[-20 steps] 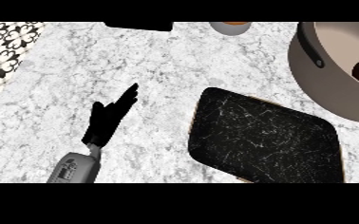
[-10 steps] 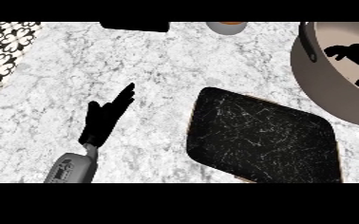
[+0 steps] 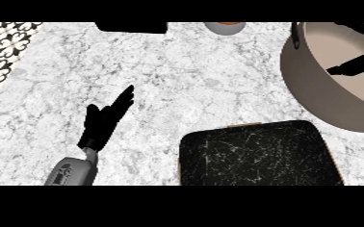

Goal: Pick the cupcake from the tray and place it in the pot

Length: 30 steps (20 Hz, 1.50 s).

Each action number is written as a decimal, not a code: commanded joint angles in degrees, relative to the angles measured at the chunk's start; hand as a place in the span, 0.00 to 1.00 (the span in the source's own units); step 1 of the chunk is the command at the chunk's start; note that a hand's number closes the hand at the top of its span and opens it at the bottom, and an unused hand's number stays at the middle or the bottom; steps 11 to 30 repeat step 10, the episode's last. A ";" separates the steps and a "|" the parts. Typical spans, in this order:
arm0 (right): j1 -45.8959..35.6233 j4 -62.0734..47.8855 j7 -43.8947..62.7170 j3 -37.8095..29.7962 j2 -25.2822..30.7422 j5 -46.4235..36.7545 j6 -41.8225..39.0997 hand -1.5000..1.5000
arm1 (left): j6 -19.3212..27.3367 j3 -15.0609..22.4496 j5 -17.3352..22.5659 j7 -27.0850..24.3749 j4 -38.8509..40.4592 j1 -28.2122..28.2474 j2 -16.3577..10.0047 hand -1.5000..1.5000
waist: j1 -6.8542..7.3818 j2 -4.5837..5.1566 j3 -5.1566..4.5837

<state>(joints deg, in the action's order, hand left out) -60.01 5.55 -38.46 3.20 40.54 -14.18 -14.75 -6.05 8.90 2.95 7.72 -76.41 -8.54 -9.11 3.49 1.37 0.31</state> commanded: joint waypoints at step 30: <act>0.43 -4.71 1.55 -15.86 13.29 15.41 -9.56 0.00 | -0.62 -1.02 1.09 1.62 -0.73 -1.49 0.02 0.50 | 0.26 0.88 0.22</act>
